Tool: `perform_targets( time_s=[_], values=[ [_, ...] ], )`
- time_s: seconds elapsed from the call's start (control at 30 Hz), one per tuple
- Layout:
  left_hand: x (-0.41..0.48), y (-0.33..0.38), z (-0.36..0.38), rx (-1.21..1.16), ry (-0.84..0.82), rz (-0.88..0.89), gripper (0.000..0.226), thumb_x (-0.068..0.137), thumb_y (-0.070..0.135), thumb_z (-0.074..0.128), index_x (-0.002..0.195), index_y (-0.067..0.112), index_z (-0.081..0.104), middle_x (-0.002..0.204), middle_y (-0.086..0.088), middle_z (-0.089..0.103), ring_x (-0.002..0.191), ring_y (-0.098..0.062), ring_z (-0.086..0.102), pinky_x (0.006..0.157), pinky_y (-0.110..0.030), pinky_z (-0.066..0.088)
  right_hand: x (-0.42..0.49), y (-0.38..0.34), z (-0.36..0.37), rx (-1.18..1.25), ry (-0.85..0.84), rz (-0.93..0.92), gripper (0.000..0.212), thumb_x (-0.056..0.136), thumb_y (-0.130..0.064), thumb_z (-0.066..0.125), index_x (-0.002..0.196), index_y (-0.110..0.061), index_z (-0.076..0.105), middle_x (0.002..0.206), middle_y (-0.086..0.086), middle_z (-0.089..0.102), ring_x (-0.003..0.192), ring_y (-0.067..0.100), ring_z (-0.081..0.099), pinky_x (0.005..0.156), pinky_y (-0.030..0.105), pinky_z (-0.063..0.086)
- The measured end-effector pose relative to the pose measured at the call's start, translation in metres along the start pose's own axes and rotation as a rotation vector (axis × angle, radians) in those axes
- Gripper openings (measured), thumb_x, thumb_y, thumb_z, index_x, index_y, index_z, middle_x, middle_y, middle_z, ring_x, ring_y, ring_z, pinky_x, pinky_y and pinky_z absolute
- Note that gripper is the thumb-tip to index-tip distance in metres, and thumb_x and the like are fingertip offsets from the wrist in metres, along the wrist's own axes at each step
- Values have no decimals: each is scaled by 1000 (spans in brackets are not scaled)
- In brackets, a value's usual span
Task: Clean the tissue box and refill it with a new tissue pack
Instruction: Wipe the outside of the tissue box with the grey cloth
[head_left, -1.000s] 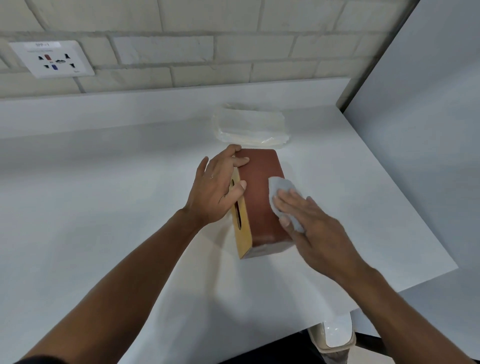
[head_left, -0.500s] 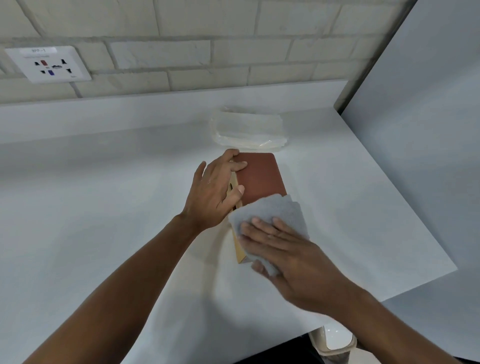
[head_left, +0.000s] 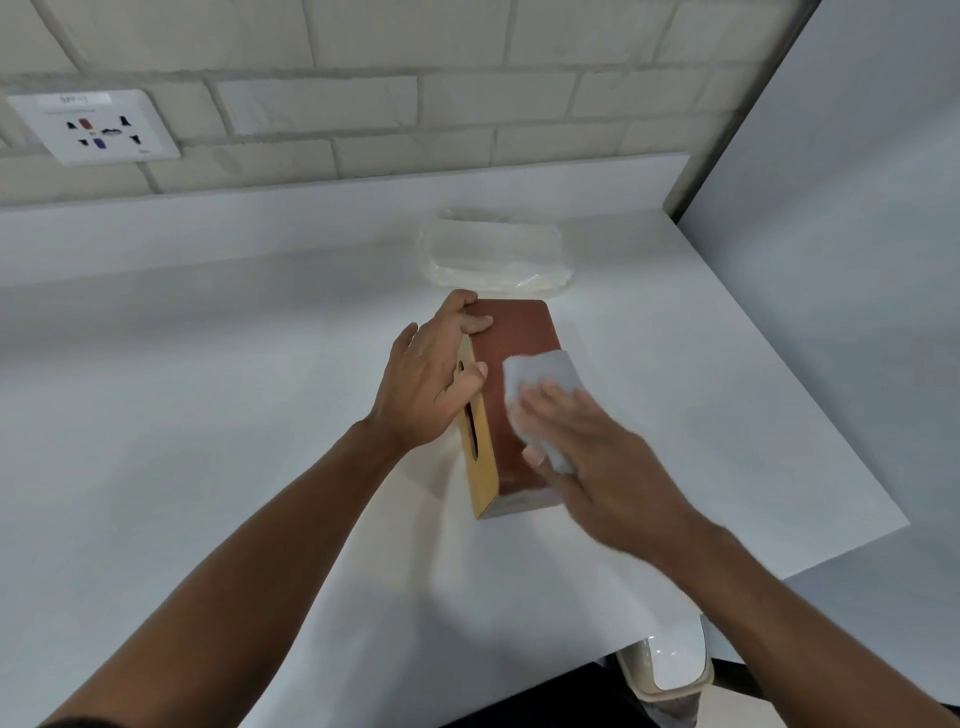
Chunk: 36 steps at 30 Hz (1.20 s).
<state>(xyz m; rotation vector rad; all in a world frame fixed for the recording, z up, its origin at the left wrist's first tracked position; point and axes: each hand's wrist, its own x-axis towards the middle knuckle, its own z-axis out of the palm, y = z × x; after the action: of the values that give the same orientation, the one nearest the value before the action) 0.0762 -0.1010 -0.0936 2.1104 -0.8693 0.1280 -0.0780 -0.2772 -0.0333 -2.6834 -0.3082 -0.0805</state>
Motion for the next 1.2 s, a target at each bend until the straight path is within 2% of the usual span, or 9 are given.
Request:
perform_targets(
  time_s=[0.07, 0.23, 0.4, 0.57, 0.73, 0.87, 0.93, 1.03, 1.2],
  values=[
    [0, -1, 0, 10, 3, 5, 51, 89, 33, 47, 132, 9, 57, 157, -2, 44, 96, -12, 58, 97, -48, 44, -15, -1, 5, -15, -76, -146, 46, 102, -26, 50, 147, -20, 45, 156, -6, 37, 148, 7, 24, 123, 33, 16],
    [0, 0, 0, -14, 14, 3, 51, 90, 36, 46, 132, 9, 58, 157, -3, 45, 88, 1, 48, 98, -45, 43, -2, 19, -14, 77, 54, 147, 45, 104, -37, 39, 144, -21, 49, 154, -7, 40, 147, 8, 27, 123, 37, 18],
    [0, 0, -1, -7, -11, 9, 52, 89, 35, 46, 132, 7, 59, 157, -5, 46, 108, -19, 61, 97, -46, 44, -21, -2, 7, -5, -64, -151, 45, 102, -26, 51, 146, -19, 47, 156, -6, 38, 147, 6, 25, 123, 32, 16],
    [-1, 0, 0, -19, -10, -4, 51, 90, 35, 46, 131, 8, 58, 156, -3, 45, 102, -17, 62, 99, -51, 45, 5, 14, -8, 62, 48, 134, 48, 102, -40, 38, 145, -21, 49, 154, -7, 40, 147, 5, 23, 121, 39, 21],
    [0, -2, -1, -8, -16, 13, 50, 89, 33, 47, 131, 7, 58, 156, -5, 46, 116, -22, 62, 98, -52, 45, -11, 2, 7, 19, -60, -159, 44, 102, -22, 52, 146, -20, 47, 155, -7, 40, 147, 5, 24, 123, 33, 17],
    [0, 0, -1, -19, -18, 7, 51, 90, 34, 46, 131, 6, 59, 156, -7, 46, 106, -21, 63, 97, -47, 45, 8, 15, -8, 100, 61, 124, 46, 103, -38, 38, 144, -21, 50, 153, -7, 41, 147, 4, 25, 121, 39, 22],
    [0, 2, -1, -16, -17, 8, 51, 90, 33, 46, 130, 5, 59, 156, -7, 47, 94, -19, 61, 95, -46, 45, 4, 5, 0, 34, 37, 13, 44, 104, -32, 42, 145, -17, 49, 153, -2, 42, 147, 9, 27, 121, 39, 23],
    [0, 2, -1, -20, -22, 6, 51, 88, 32, 46, 130, 5, 59, 155, -7, 47, 102, -18, 61, 95, -47, 45, -14, 6, 9, 10, -43, -182, 44, 102, -20, 53, 146, -18, 48, 154, -4, 41, 146, 7, 28, 122, 35, 20],
    [0, 4, -3, -25, -32, -13, 52, 88, 33, 45, 132, 7, 59, 157, -4, 45, 117, -21, 60, 101, -48, 43, -3, 21, -12, 67, 60, 111, 42, 103, -30, 45, 142, -17, 52, 151, -3, 44, 144, 9, 34, 122, 38, 23]
  ],
)
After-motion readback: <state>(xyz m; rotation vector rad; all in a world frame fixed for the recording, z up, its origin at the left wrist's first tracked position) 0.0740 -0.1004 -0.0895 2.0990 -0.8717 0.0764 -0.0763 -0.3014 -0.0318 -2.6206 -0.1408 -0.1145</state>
